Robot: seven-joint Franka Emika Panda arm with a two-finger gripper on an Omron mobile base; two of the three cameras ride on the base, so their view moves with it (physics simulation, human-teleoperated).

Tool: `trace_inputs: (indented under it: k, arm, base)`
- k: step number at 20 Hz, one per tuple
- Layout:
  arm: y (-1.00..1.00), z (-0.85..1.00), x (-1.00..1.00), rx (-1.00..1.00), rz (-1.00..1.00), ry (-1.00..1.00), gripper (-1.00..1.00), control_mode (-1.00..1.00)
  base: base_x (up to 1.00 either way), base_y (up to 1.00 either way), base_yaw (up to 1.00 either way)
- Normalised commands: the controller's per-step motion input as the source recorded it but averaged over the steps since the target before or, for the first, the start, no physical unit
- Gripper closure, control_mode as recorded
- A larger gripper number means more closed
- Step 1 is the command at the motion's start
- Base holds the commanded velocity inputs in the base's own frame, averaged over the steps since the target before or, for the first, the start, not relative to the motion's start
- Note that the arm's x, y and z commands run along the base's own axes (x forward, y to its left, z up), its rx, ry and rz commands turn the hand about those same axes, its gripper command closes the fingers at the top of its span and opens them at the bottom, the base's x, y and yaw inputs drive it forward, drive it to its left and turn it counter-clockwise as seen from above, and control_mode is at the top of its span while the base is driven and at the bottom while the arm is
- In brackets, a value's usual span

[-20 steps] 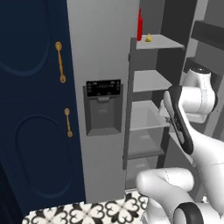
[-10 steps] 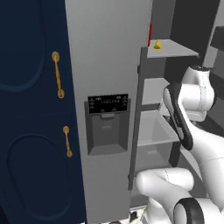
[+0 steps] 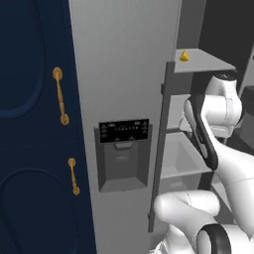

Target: Grab a lemon wedge from the fridge and one ice cube from the ice bowl, and put them in the glass of lemonade.

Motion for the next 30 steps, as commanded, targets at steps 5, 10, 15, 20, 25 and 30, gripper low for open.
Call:
trace_inputs:
  k: [5,10,15,20,25,30]
  arm:
    - [-0.3,0.29,0.04,0.0,0.05,0.06,-1.0,-1.0]
    - [-0.01,0.78,0.01,-0.06,0.18,-0.05,-1.0,-1.0]
    - [0.0,1.0,-0.21,-0.15,0.13,-0.23,-1.0,-1.0]
    - [-0.02,0.7,-0.15,-0.07,0.01,-0.34,-1.0,-1.0]
    - [-0.1,0.19,0.24,0.09,-0.03,-0.19,-1.0,-1.0]
    - [0.0,0.56,0.62,0.0,0.0,-0.02,-1.0,-1.0]
  base:
    - [0.04,-0.09,0.01]
    - [0.0,0.0,0.0]
    - [0.0,0.0,0.0]
    - [0.0,0.0,0.0]
    - [0.0,0.0,0.0]
    - [0.0,0.0,0.0]
